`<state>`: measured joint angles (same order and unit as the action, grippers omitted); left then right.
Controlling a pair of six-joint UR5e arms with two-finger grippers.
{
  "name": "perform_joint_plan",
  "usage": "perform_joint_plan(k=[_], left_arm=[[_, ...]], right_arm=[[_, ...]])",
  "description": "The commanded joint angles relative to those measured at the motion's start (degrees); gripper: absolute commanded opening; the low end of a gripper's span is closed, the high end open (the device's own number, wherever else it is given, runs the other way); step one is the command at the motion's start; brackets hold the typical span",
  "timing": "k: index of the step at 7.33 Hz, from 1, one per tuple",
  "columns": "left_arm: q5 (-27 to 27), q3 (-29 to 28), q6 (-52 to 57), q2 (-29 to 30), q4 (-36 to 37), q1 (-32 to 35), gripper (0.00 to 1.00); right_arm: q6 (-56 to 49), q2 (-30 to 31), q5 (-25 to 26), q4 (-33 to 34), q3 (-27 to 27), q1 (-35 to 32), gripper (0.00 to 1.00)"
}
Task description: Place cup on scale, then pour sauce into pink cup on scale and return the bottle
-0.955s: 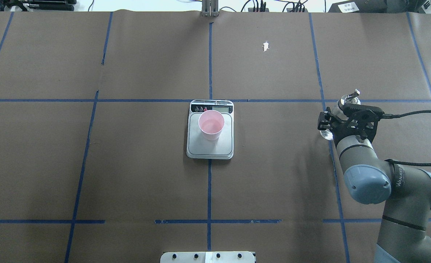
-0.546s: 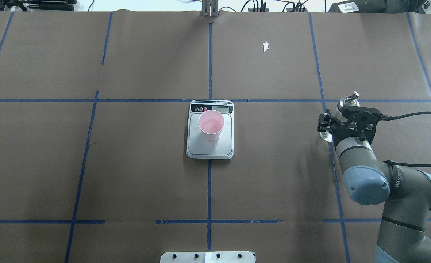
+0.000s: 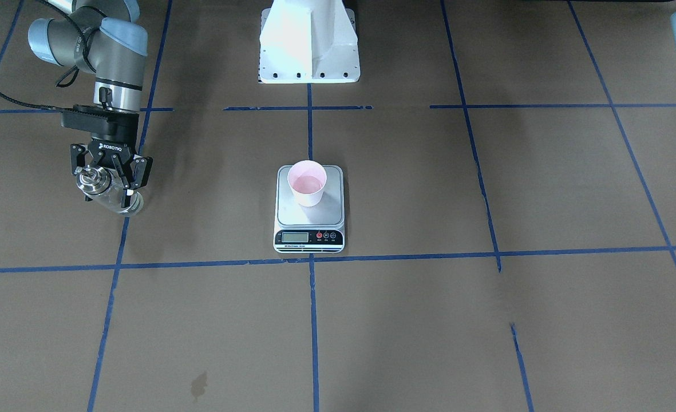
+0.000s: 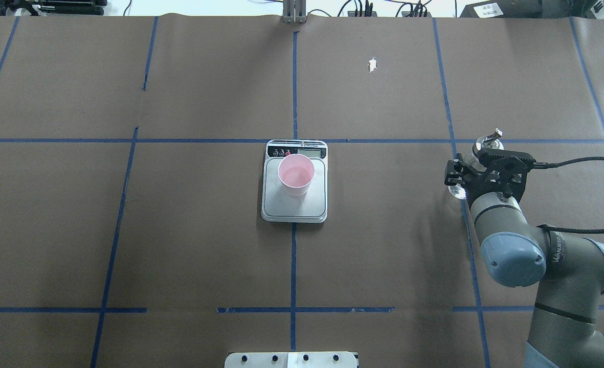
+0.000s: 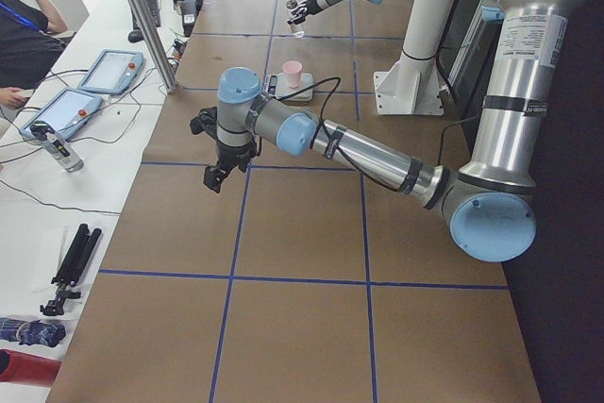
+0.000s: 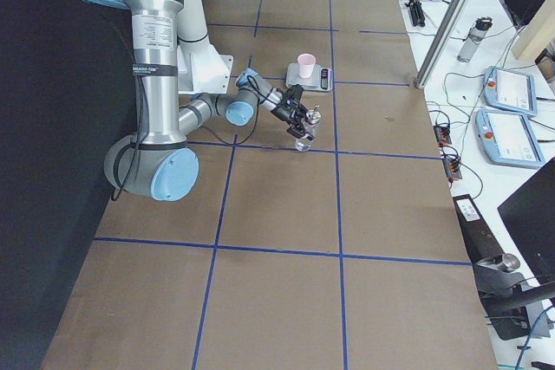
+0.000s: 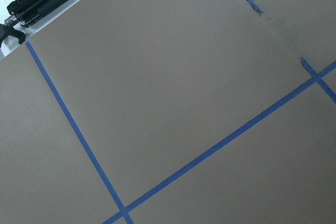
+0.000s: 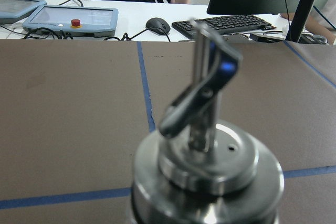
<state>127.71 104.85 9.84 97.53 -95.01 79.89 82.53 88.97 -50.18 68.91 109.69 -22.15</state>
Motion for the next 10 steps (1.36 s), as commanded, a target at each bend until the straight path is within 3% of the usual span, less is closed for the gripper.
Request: perform_joint_plan(k=[1, 3, 10], left_arm=[[0.0, 0.0, 0.0, 0.03, 0.0, 0.0, 1.0], [0.0, 0.0, 0.0, 0.2, 0.0, 0.0, 1.0], [0.0, 0.18, 0.0, 0.38, 0.09, 0.09, 1.0]], right_arm=[[-0.01, 0.06, -0.1, 0.0, 0.0, 0.0, 0.0], [-0.01, 0.06, -0.1, 0.0, 0.0, -0.09, 0.02], [-0.01, 0.06, 0.08, -0.09, 0.09, -0.09, 0.39]])
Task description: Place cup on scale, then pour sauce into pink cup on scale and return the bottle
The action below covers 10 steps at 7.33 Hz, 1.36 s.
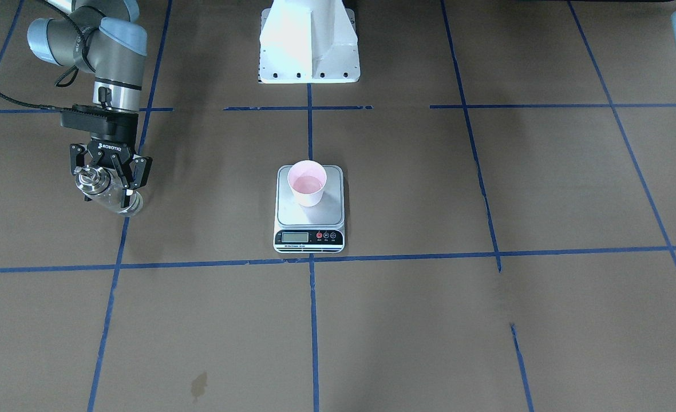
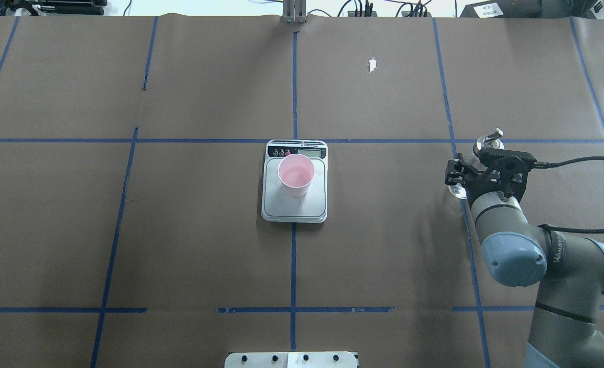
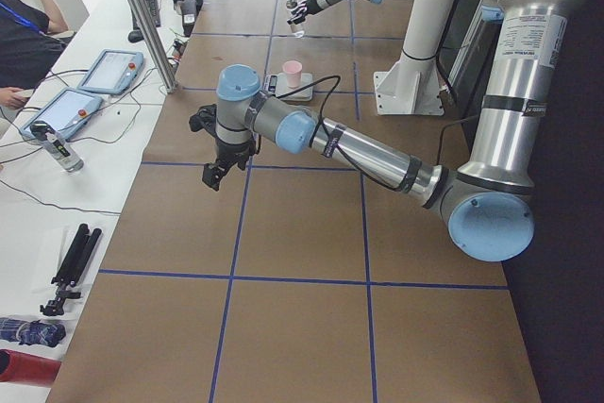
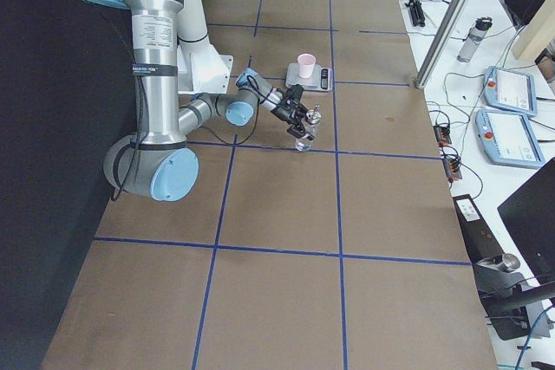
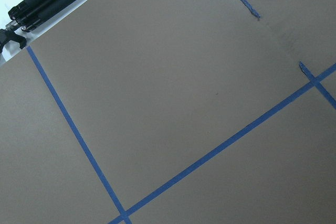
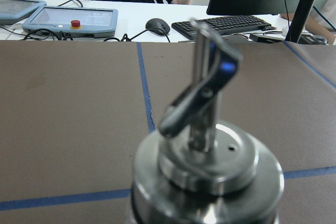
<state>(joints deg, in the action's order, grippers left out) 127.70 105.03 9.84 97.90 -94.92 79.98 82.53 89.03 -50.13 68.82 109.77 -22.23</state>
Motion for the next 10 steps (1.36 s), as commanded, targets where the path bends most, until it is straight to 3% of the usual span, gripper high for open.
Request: perform_joint_plan(k=[1, 10], left_arm=[[0.0, 0.0, 0.0, 0.01, 0.0, 0.0, 1.0], [0.0, 0.0, 0.0, 0.09, 0.0, 0.0, 1.0]], right_arm=[[0.0, 0.0, 0.04, 0.0, 0.0, 0.0, 0.43], [-0.09, -0.08, -0.05, 0.0, -0.53, 0.08, 0.66]])
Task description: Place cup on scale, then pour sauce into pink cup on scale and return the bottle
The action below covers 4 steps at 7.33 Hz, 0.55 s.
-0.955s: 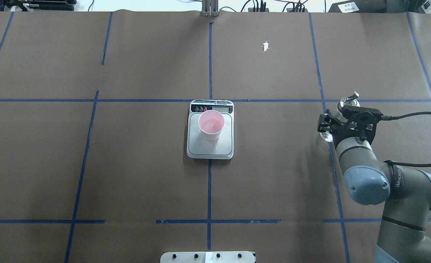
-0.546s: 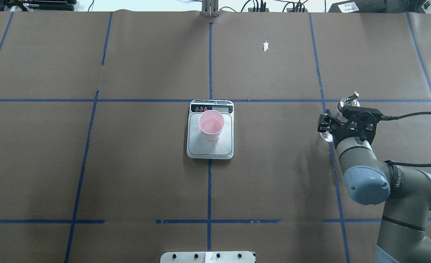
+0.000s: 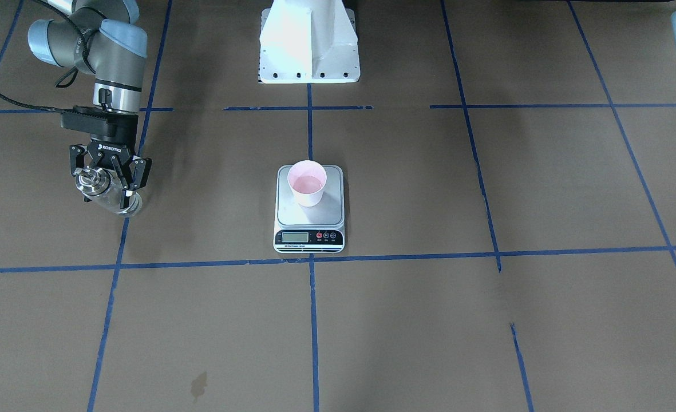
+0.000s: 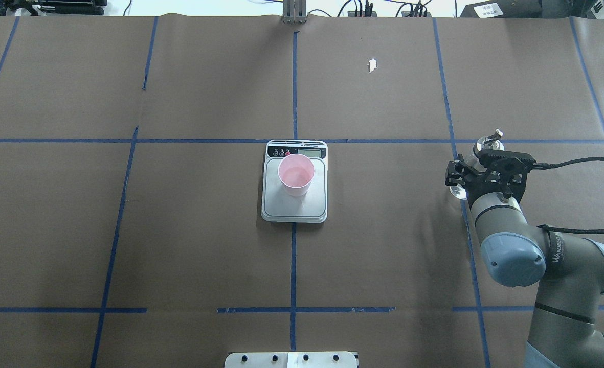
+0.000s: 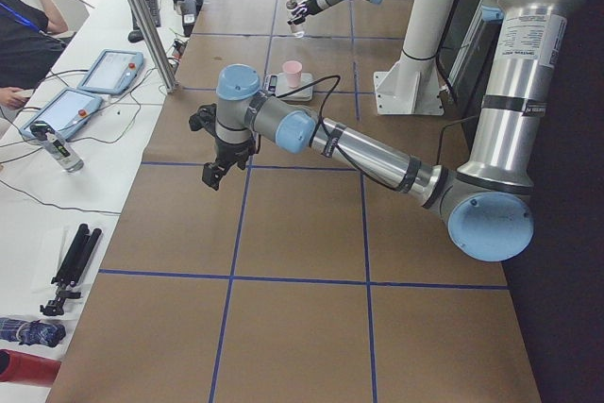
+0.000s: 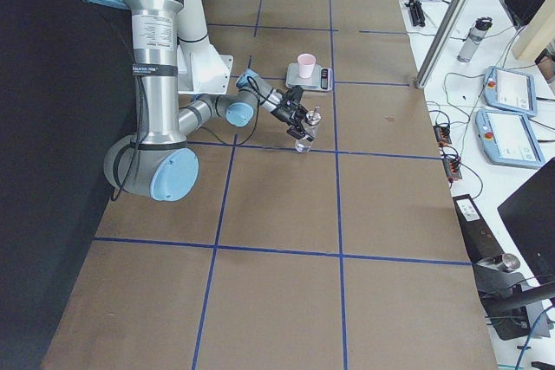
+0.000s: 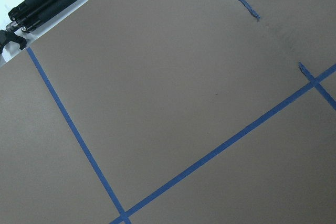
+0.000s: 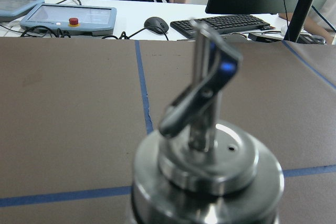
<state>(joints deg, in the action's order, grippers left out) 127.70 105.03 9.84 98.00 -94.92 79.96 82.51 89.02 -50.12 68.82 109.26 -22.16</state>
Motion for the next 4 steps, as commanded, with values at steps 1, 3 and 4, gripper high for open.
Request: perform_joint_plan(k=[1, 3, 4], left_arm=[[0.0, 0.0, 0.0, 0.0, 0.0, 0.02, 1.0], [0.0, 0.0, 0.0, 0.0, 0.0, 0.02, 1.0], [0.0, 0.09, 0.0, 0.0, 0.0, -0.06, 1.0]], right_arm=[[-0.07, -0.07, -0.07, 0.0, 0.08, 0.01, 0.68], [-0.07, -0.07, -0.07, 0.0, 0.08, 0.01, 0.78], [-0.07, -0.07, -0.07, 0.0, 0.08, 0.01, 0.85]])
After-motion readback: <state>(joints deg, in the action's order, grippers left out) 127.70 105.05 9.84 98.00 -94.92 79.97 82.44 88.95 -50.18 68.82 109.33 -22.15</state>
